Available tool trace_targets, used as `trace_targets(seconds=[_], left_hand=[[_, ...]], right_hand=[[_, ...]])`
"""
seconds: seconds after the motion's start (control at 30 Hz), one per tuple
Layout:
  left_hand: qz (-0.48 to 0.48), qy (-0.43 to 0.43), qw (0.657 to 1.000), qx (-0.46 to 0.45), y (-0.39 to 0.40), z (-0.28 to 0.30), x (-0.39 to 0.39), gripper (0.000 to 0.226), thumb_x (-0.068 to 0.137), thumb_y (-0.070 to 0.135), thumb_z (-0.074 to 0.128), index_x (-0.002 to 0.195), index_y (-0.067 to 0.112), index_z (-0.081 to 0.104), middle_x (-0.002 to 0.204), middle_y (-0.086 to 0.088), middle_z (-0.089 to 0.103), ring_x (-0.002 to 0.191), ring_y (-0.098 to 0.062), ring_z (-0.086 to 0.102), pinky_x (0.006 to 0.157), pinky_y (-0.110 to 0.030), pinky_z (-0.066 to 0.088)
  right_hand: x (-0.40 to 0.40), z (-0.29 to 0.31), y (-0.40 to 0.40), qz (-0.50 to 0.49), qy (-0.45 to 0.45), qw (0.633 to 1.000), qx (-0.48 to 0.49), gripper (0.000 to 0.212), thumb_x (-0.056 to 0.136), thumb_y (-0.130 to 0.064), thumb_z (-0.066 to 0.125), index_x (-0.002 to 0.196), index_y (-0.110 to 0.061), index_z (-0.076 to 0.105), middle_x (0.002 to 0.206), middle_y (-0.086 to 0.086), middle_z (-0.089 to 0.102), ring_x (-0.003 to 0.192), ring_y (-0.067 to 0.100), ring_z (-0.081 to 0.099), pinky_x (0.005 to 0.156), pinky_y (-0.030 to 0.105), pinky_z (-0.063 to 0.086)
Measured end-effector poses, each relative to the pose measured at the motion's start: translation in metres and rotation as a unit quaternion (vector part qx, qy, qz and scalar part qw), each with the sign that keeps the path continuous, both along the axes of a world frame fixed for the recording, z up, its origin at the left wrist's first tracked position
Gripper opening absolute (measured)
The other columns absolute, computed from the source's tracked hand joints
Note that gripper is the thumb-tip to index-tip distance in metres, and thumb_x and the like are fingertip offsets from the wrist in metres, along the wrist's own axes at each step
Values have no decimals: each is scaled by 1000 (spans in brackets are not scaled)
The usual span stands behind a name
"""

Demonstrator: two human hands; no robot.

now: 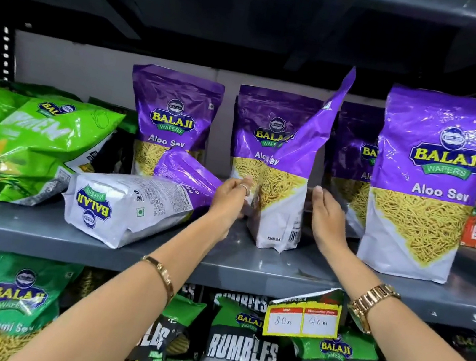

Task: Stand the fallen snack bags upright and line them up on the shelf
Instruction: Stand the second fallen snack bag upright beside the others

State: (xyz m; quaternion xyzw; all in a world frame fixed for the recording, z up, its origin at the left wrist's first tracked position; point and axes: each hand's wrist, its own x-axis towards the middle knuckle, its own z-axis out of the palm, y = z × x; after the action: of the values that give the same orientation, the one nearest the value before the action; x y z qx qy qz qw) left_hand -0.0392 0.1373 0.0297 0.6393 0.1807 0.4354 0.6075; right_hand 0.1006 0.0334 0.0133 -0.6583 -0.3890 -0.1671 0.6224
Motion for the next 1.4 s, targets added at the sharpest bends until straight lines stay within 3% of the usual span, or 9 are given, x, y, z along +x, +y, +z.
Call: trace_targets(seconds=[0.13,0.27,0.43,0.53,0.67,0.87,1.07,1.2,1.4], left_hand=[[-3,7,1000,5,10,9,20,19,90,37,51,88,19,57,98,-4,57,89,-18,50,74,-32,46],[-164,4,984,-76,14,11,35,41,88,52,42,83,18,65,75,1,73,75,-16,65,63,-24,51],[-226,20,970,-85,17,10,40,55,87,60,33,104,17,62,107,-6,64,93,-17,64,71,-27,51],[-194,31,978,-72,20,8,36,49,86,60,38,93,20,66,101,-3,71,67,-4,69,57,-18,54],[-111,65,992,-21,19,4,31,43,80,56,54,104,22,65,109,6,65,91,-9,62,87,-25,42],[20,68,997,13,16,-8,22,54,64,47,76,92,2,66,92,-3,66,84,-19,60,83,-37,49],[141,98,979,112,11,-15,14,40,61,36,82,76,17,51,88,-5,58,82,-22,55,83,-39,48],[109,138,974,143,10,-20,12,60,74,34,73,117,8,41,126,-13,51,115,-28,48,96,-34,41],[9,245,956,162,2,-26,3,71,89,35,53,136,11,7,146,-12,31,130,-32,36,105,-35,30]], right_hand=[[-13,-1,-13,-10,-66,995,75,54,81,-58,37,100,-12,57,88,3,61,80,16,53,67,24,32],[-21,-4,-10,40,-85,995,-30,62,60,-66,59,103,-25,41,94,-5,55,87,13,53,76,26,39],[-22,-3,-5,28,-99,991,-81,84,40,-70,71,105,-34,31,107,-6,54,98,10,54,82,28,46],[-18,-2,-6,70,-67,993,-67,66,51,-52,77,100,-35,36,99,-12,59,92,4,57,77,22,45],[-9,3,-3,196,53,979,-10,49,61,-2,74,100,-20,49,89,-10,65,84,5,62,77,20,48],[1,11,-4,199,170,965,5,7,51,-13,53,46,-19,51,35,-13,48,41,0,44,48,17,36],[-3,10,-2,177,208,959,-74,3,53,-20,49,56,-19,50,46,-14,54,55,5,43,54,21,28],[-8,8,-5,202,263,938,-104,10,65,-15,52,60,-21,46,66,2,46,61,13,42,63,24,32],[-13,6,-15,241,295,916,-127,13,85,-8,48,87,-15,60,85,-5,59,79,8,52,78,23,37]])
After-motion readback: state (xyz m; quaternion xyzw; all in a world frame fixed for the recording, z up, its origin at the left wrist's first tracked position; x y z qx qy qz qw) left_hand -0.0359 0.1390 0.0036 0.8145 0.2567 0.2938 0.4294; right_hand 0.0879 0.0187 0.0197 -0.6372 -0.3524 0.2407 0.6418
